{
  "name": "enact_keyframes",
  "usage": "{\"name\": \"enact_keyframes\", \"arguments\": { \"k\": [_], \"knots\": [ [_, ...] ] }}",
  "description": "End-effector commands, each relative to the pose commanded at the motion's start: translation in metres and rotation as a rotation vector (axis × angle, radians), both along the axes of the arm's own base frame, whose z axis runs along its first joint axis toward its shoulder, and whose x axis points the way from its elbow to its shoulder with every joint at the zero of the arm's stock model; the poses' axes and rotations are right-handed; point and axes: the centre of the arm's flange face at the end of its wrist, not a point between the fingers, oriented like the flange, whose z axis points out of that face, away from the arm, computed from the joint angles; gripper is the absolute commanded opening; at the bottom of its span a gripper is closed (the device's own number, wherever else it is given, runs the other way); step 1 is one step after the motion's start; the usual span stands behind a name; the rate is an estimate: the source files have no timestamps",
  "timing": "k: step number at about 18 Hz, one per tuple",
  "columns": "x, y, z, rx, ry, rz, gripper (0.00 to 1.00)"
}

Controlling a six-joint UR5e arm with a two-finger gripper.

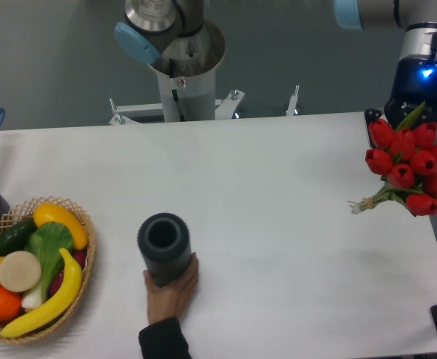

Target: Place the flowers on the table

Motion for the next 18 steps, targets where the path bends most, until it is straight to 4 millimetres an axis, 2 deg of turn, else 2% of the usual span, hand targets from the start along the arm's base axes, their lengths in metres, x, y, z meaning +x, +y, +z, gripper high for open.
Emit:
{"name": "enact_keyframes", "arguments": {
  "k": [3,9,14,18],
  "knots": [
    [0.001,-0.001,-0.004,-0.047,0.003,0.022,0.43],
    [0.010,-0.008,0.009,-0.185,0.048,0.099,0.43],
    [0.027,0.024,0.004,-0.396,0.073,0.124,0.43],
    [0.054,0.067,-0.014,-0.597,0.127,0.122,0.43]
  ]
}}
